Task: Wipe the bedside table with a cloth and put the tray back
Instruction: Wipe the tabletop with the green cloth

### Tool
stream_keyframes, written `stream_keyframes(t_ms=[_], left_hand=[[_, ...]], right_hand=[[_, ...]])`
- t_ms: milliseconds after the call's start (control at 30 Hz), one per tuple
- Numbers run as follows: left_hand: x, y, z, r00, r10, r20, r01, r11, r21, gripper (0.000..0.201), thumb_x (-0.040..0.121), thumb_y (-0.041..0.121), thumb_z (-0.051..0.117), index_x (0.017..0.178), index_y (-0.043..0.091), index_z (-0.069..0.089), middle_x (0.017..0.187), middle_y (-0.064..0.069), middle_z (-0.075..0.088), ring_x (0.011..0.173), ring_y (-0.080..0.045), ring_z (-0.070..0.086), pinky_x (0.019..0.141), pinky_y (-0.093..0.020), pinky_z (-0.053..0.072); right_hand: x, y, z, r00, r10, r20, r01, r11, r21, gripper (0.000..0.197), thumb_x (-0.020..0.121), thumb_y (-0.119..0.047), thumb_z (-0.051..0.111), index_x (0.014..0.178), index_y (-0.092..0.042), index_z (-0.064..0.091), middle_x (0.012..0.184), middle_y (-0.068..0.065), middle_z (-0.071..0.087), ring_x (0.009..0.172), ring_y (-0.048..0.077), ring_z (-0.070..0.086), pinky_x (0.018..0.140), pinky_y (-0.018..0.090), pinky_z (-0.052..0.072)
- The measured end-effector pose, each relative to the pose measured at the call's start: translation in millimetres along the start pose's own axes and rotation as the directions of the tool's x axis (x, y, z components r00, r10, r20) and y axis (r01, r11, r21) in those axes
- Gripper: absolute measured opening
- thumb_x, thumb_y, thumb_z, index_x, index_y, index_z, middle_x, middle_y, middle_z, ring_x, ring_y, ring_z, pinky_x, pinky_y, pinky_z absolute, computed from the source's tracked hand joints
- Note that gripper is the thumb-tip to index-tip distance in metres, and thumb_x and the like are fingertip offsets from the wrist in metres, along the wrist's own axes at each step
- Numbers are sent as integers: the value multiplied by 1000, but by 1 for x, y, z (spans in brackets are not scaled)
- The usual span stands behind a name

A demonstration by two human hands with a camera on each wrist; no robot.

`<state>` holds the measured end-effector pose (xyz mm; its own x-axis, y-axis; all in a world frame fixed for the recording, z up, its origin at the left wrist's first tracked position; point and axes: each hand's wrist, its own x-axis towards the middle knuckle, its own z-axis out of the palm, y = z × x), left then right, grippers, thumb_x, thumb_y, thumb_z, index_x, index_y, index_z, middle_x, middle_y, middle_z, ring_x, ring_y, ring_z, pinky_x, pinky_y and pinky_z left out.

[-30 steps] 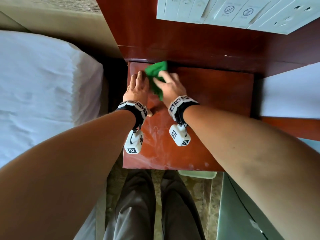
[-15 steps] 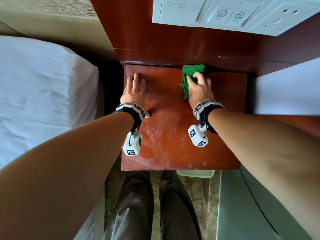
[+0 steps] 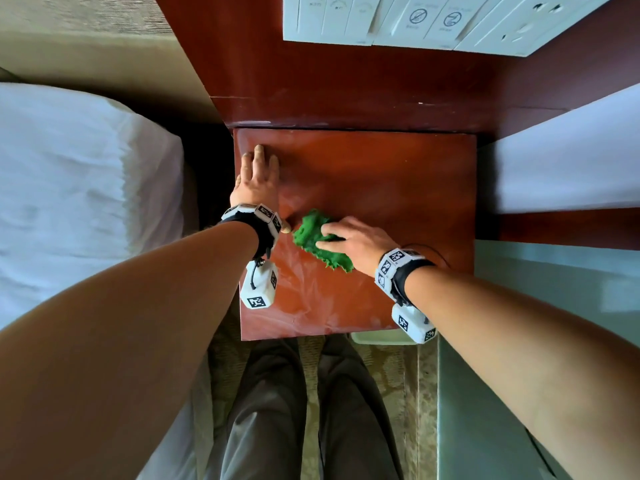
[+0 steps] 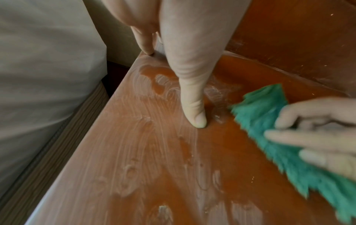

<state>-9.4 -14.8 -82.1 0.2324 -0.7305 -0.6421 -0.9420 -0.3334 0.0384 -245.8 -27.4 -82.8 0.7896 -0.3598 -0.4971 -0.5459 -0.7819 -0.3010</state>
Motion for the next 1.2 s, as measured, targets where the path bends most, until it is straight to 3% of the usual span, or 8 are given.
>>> stream_keyframes(t_ms=[133, 333, 467, 633, 800, 867, 1000, 1200], left_hand=[[-2, -1, -1, 1000, 9, 7, -9, 1000, -27, 149, 53, 56, 89, 155, 16, -12, 161, -9, -20, 150, -31, -13, 121, -40, 15], [-3, -3, -1, 999, 31, -6, -32, 998, -50, 145, 56, 54, 88, 155, 15, -10, 161, -10, -19, 150, -30, -13, 121, -38, 14], [-12, -10, 5, 996, 36, -75, -45, 992, -114, 148, 51, 53, 91, 155, 11, -6, 163, -9, -11, 150, -31, -7, 121, -38, 15], [-45, -18, 28, 1000, -2, -26, -1, 993, -121, 152, 50, 55, 90, 154, 4, -9, 162, -14, -13, 150, -31, -8, 121, -38, 14], [-52, -19, 44, 1000, -1, 12, 1, 999, -43, 155, 48, 57, 89, 152, -2, -8, 159, -17, -23, 149, -33, -13, 122, -37, 11], [-48, -19, 44, 1000, -3, 13, 3, 1000, -28, 159, 44, 60, 89, 152, -4, -9, 159, -19, -21, 149, -34, -12, 123, -39, 10], [-49, -18, 42, 999, 11, 35, -13, 997, 71, 158, 46, 67, 83, 151, -6, -8, 159, -23, -16, 149, -35, -10, 123, -36, 1], [-47, -19, 45, 1000, -2, 28, 0, 996, 84, 158, 49, 72, 80, 150, -6, -12, 159, -23, -20, 149, -35, -13, 123, -37, 5]], right_hand=[[-7, 42, -11, 867, 428, -256, -396, 902, 171, 60, 83, 4, 56, 127, -36, 60, 135, -7, 51, 109, 26, 49, 77, 34, 52], [33, 43, -32, 730, 627, -272, -556, 776, 299, 54, 87, -3, 52, 134, -31, 54, 136, -10, 45, 109, 26, 47, 82, 37, 50], [58, -2, -33, 836, 470, -284, -411, 879, 243, 60, 85, 1, 50, 134, -33, 54, 139, -12, 44, 111, 26, 43, 81, 35, 51], [67, -50, -18, 991, 115, -71, -106, 987, 118, 62, 90, -4, 51, 138, -42, 45, 148, -5, 33, 127, 21, 38, 87, 36, 52], [67, -35, -23, 961, -275, 17, 276, 961, -37, 49, 92, -20, 37, 136, -36, 49, 146, -5, 37, 130, 22, 37, 84, 38, 51], [74, -15, -30, 967, -238, -94, 238, 971, -12, 59, 86, -2, 45, 134, -36, 53, 143, -5, 42, 127, 23, 40, 86, 38, 52], [100, 25, -50, 936, 155, -316, -126, 986, 108, 70, 81, 11, 44, 134, -34, 54, 140, -9, 41, 121, 21, 41, 91, 33, 49], [140, 11, -66, 932, 22, -363, -41, 998, -42, 62, 82, 6, 49, 137, -24, 51, 141, -6, 41, 120, 26, 41, 91, 33, 48]])
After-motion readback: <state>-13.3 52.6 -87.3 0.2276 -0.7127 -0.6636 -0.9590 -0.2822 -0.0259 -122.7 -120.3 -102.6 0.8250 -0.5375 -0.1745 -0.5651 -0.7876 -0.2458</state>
